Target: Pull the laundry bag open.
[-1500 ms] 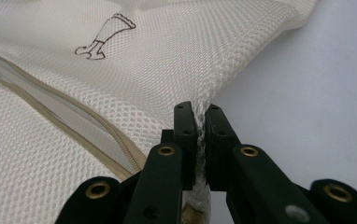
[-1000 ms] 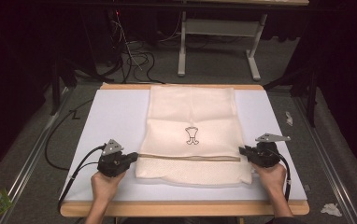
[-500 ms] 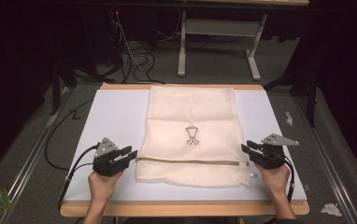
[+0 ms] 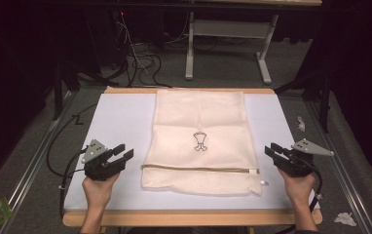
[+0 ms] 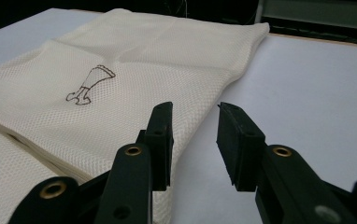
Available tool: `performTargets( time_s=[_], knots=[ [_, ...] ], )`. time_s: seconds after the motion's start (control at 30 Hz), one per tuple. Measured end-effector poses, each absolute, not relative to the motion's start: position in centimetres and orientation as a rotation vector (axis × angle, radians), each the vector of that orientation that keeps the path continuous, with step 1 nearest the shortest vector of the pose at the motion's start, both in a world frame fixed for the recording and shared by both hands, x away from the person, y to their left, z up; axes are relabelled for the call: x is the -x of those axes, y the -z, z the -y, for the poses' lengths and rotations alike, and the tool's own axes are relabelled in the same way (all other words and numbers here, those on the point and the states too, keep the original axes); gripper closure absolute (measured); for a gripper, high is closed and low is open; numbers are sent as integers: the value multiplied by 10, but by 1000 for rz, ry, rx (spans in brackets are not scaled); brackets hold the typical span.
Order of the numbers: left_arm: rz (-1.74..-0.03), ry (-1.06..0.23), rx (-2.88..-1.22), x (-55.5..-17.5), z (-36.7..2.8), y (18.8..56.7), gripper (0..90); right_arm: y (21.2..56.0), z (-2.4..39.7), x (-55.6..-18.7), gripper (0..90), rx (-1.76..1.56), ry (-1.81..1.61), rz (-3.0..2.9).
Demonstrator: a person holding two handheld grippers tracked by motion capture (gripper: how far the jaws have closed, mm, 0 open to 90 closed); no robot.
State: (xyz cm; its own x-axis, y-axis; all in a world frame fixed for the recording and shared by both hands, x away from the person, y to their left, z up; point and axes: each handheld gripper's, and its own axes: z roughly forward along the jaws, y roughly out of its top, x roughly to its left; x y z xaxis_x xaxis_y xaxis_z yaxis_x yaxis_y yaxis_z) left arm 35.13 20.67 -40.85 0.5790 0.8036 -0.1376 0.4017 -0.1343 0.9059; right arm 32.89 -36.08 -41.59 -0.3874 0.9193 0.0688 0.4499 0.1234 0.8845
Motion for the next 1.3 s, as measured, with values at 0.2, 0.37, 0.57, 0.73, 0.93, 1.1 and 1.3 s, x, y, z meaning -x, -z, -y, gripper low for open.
performTargets(
  time_s=[0.2,0.37,0.57,0.73,0.93,1.1,1.3],
  knots=[
    [-1008,-490,-1731,-352,-214,409,569,413,371,-325,671,-1336,-1235,-1858],
    [-1028,-492,-1719,-353,-220,409,567,411,377,-322,668,-1351,-1248,-1832],
    [-1046,-506,-1697,-356,-226,409,562,412,386,-319,661,-1369,-1254,-1797],
    [-1066,-512,-1686,-358,-230,411,555,414,392,-318,657,-1391,-1246,-1781],
    [-1086,-516,-1679,-361,-235,415,552,417,401,-317,655,-1417,-1249,-1748],
    [-1096,-523,-1680,-363,-235,416,549,419,405,-316,654,-1430,-1241,-1737],
    [-1105,-530,-1671,-368,-235,418,534,422,409,-319,648,-1457,-1233,-1725]
  ],
)
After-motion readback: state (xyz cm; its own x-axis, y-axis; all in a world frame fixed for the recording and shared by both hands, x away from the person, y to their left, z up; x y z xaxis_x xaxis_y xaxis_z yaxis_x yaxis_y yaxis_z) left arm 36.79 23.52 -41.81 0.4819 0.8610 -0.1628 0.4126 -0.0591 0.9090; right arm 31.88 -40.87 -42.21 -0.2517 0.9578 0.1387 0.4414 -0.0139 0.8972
